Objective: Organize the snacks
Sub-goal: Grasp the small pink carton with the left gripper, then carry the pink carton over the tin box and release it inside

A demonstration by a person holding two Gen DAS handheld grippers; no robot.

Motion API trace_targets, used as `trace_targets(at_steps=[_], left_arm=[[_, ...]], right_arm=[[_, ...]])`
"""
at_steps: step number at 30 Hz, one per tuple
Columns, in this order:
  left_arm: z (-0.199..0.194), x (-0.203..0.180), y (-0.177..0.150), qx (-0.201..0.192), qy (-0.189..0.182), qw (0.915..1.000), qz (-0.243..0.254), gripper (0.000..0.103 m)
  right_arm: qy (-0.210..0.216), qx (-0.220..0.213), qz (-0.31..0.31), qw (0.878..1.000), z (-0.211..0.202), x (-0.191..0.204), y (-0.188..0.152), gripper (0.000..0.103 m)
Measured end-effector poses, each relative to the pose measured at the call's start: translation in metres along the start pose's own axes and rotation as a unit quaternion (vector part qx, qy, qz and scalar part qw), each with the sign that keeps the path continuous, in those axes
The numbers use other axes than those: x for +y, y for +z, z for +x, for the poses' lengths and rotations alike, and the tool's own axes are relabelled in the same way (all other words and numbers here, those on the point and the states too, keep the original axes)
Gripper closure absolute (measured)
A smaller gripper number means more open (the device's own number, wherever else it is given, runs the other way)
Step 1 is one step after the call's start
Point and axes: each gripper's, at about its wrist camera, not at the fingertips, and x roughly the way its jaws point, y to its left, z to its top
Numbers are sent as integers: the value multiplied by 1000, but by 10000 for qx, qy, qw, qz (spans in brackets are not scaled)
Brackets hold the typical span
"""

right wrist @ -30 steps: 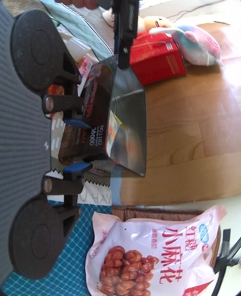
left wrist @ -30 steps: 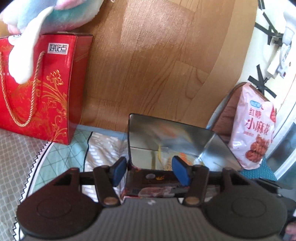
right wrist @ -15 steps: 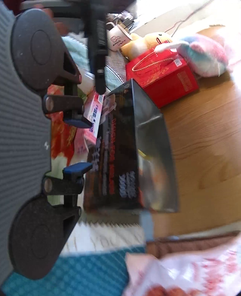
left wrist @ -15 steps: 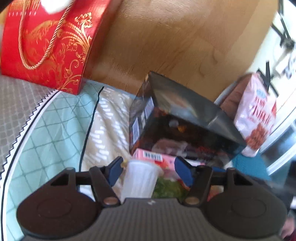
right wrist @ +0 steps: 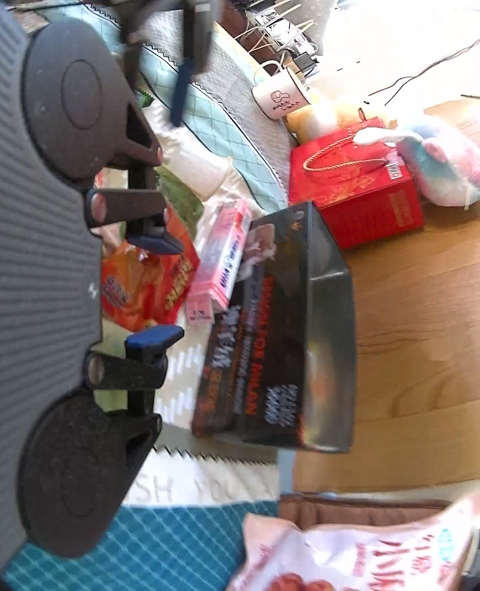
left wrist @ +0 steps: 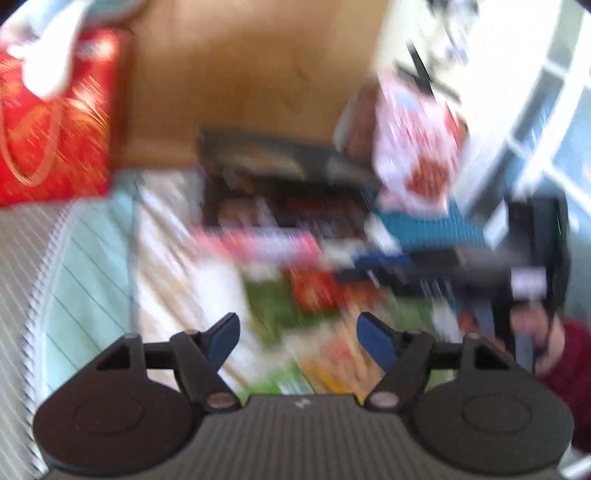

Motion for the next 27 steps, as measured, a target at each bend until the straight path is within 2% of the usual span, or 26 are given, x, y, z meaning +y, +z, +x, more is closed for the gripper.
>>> trace_targets(at_steps=[2,4,8,9,11,12,17,22,27], left_arm=[[2,18,21,-251,213,9991,-270,30],[16,36,40,-310,367,9979,-435,30],[60,61,59,156,397,9973,-604,34],[70,64,59,268,371,9968,-653,37],[84,66,56,427,230,9965,-684,55],[88,66,54,452,130,9963,-716,56],[66,48,46,176,154,9982,-546,58],[22,22,52,-457,70,9988,-173,59],[26,4,87,-948,283,9951,63,55]], right_arm=[[-108,-63,-121,9998,3,0,5,58],[-126,-35,-85,9999,12,-5,8,58],[-86,183,171,9996,31,-13,15,58],[-30,255,246,9994,35,-15,16,58],[100,352,328,9988,42,-16,17,59],[126,335,302,9989,44,-13,17,59],[138,198,191,9995,34,4,11,60],[51,-538,-224,9983,-13,26,9,60],[-226,-1137,-358,9926,-26,26,35,60]])
